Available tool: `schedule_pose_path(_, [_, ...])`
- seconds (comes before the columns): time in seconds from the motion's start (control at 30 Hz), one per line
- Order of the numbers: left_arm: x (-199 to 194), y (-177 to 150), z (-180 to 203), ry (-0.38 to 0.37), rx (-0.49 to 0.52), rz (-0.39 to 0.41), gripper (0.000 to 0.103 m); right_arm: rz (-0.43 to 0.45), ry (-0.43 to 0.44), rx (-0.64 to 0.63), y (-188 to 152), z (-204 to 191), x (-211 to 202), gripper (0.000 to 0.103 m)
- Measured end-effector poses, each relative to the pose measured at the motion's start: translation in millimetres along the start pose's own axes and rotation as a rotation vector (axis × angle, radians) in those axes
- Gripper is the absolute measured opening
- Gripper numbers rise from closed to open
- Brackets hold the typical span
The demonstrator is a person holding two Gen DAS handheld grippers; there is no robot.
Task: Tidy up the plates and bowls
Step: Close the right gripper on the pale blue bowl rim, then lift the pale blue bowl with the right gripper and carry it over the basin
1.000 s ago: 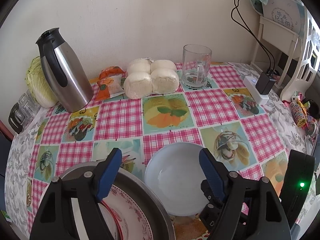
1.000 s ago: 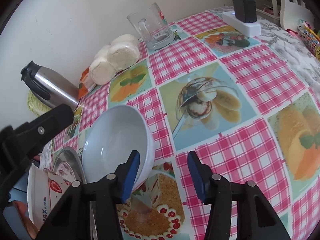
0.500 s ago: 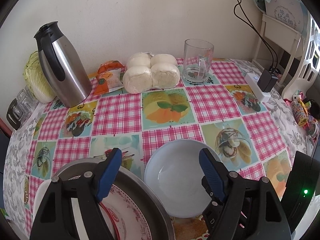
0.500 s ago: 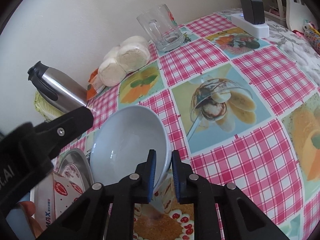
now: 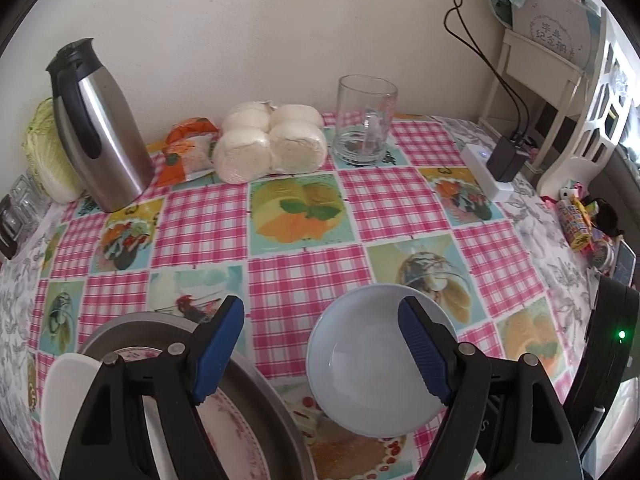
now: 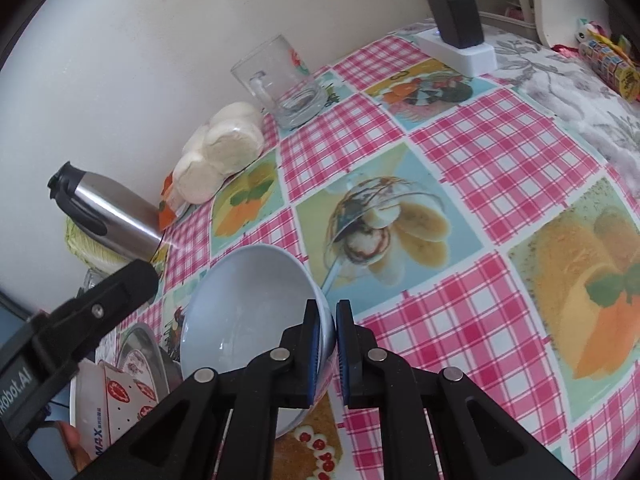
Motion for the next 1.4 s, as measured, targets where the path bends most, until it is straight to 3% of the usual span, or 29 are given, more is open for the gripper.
schedule_pose_path(0.03, [2, -1, 3, -0.012, -0.001, -0.005, 0.080, 0.000, -0.002, 0.009, 1, 3, 0, 0.009])
schedule_pose_path(0.13, [8, -6, 9, -0.037, -0.004, -0.027, 0.066, -0.003, 0.004, 0.037, 4, 11, 0, 0.009])
schedule_pose_path(0.23, [18, -12, 16, -0.060, -0.008, -0.054, 0.064, -0.005, 0.011, 0.053, 5, 15, 0, 0.009])
schedule_pose_path(0.37, [31, -23, 17, -0.060, -0.016, -0.096, 0.049, -0.006, 0.012, 0.053, 5, 15, 0, 0.009])
schedule_pose_path(0.7, [54, -41, 14, -0.081, -0.048, -0.161, 0.034, -0.031, -0.002, 0.059, -1, 20, 8, 0.009])
schedule_pose_path(0.97, [60, -45, 10, -0.032, -0.014, -0.170, 0.020, -0.034, -0.004, 0.056, -2, 20, 11, 0.009])
schedule_pose_path(1.4, [61, -44, 9, -0.016, 0.009, -0.158, 0.018, -0.034, -0.018, 0.035, -4, 18, 12, 0.009])
Point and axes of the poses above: each gripper's, at about its wrist camera, not at the fingertips, and x roughly the way its jaws point, z to its right, y to its top, the point moved 10 cm from there along x, roughly the way its jaws point, and after that the axes turned 13 degrees about -y, right-handed, at the moved point
